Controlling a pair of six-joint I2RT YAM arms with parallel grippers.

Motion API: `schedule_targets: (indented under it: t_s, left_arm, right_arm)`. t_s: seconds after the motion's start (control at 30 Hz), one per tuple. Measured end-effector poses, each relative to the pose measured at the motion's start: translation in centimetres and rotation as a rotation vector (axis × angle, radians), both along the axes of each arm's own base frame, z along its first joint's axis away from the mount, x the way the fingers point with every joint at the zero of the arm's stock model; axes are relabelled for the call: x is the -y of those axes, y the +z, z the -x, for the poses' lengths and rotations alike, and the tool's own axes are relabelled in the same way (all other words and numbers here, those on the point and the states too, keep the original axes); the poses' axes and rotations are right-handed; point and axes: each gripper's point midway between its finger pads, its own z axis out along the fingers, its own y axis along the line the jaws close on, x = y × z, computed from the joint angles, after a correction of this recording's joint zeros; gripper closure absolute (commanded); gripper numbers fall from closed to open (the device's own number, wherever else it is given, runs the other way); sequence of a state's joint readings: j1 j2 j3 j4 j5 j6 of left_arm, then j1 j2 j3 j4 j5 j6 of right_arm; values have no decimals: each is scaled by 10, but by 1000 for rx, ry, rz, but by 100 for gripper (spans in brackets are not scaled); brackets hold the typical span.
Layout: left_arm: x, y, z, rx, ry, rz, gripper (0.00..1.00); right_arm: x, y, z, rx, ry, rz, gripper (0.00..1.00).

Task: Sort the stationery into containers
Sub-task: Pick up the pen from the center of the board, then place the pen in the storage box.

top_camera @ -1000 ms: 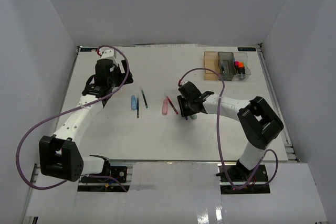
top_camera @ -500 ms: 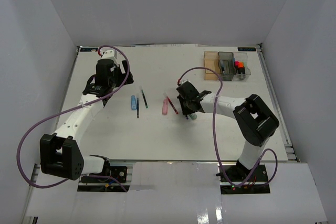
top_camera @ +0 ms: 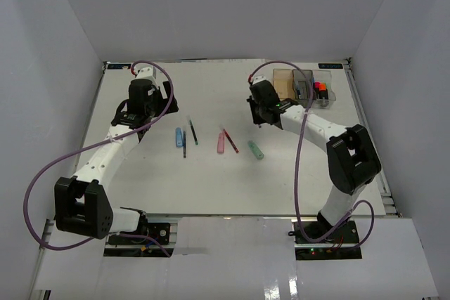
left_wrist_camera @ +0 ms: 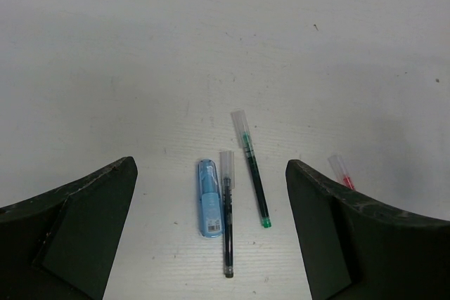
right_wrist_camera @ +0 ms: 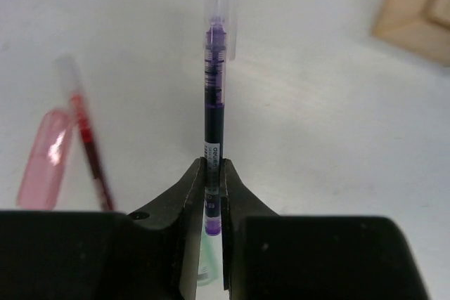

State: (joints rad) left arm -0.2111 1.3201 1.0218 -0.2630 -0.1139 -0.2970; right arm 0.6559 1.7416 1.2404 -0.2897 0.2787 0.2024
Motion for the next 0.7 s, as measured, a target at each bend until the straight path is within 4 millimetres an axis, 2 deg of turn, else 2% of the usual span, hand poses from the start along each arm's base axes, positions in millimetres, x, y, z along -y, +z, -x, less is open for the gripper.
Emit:
schedule_targets:
  t_s: [0.07, 0.27, 0.37, 0.5, 0.7]
  left_arm:
    - [0, 0, 0, 0, -2, 1, 2]
    - [1, 0, 0, 0, -3, 2, 2]
    - [1, 0, 0, -1, -6, 4, 2]
    - [1, 0, 0, -1, -8, 5, 2]
    - [2, 0, 0, -2, -9, 9, 2]
  right_arm:
    - [28, 11, -25, 32, -65, 12, 89]
    - [134, 42, -110, 119, -292, 37, 89]
    - [169, 47, -143, 142, -349, 45, 88]
    - [189, 40, -176, 148, -363, 40, 86]
    - [209, 7, -198, 99, -370, 34, 80]
